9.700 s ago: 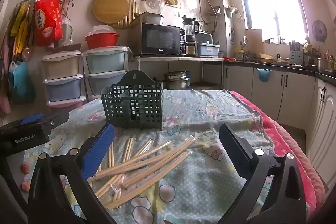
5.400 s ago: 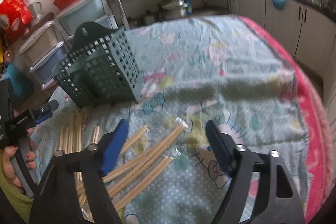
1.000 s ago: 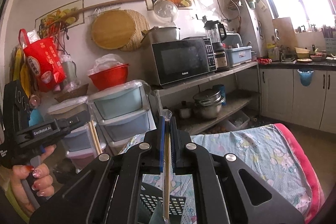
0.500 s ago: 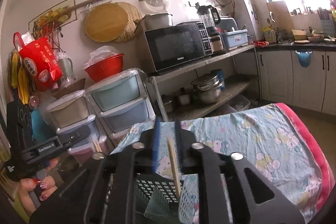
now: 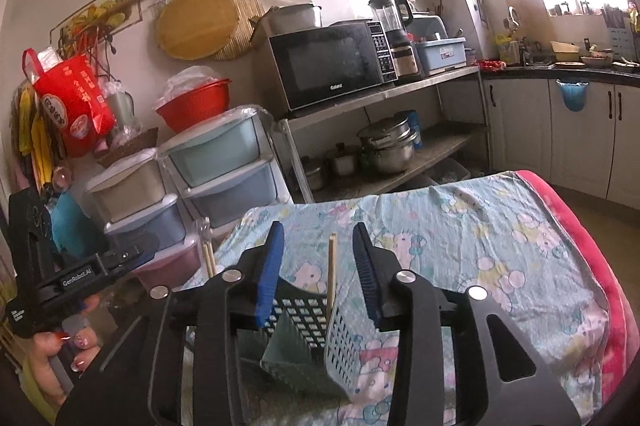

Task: Organize utensils
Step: 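Lower the chopsticks into the holder slots and open both tools, then move both tools back down toward the chopstick pile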

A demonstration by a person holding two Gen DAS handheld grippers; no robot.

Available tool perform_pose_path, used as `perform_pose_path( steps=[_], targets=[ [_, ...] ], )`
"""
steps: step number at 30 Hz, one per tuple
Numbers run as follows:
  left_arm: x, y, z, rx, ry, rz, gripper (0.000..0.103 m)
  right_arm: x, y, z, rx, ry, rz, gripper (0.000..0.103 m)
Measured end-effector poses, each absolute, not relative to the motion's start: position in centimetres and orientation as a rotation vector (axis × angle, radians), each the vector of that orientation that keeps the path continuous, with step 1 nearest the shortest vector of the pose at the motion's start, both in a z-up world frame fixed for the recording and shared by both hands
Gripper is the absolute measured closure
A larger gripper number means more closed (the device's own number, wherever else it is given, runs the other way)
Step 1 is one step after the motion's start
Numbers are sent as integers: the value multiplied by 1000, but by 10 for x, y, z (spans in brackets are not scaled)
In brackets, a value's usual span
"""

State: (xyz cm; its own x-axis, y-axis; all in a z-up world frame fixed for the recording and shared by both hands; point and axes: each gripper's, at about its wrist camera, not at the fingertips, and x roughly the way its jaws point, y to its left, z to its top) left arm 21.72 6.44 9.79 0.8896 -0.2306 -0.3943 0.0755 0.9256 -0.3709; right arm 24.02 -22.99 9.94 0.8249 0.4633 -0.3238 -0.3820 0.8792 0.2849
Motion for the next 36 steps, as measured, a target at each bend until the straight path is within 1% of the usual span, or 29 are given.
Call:
perform_pose_path(
  steps=[9, 14, 16, 17, 21, 23, 25, 36],
  targets=[
    [208, 64, 88, -348, 470, -157, 49, 229, -226, 91, 193, 431, 476, 57],
    [203, 63, 84, -346, 477, -152, 37, 223, -226, 88, 187, 446, 484, 48],
    [201, 63, 83, -342, 478, -149, 34, 221, -226, 86, 185, 453, 488, 44],
    [199, 62, 82, -339, 481, -146, 30, 219, -227, 86, 184, 453, 488, 43],
    [193, 60, 80, -336, 487, -151, 20, 214, -229, 84, 178, 460, 490, 39],
    [192, 60, 79, -338, 489, -158, 13, 210, -230, 82, 175, 468, 492, 38],
    [189, 60, 78, -348, 486, -163, 11, 207, -231, 80, 175, 473, 493, 37],
    [174, 65, 66, -370, 510, -140, 11, 190, -233, 65, 154, 522, 504, 36]
  ],
)
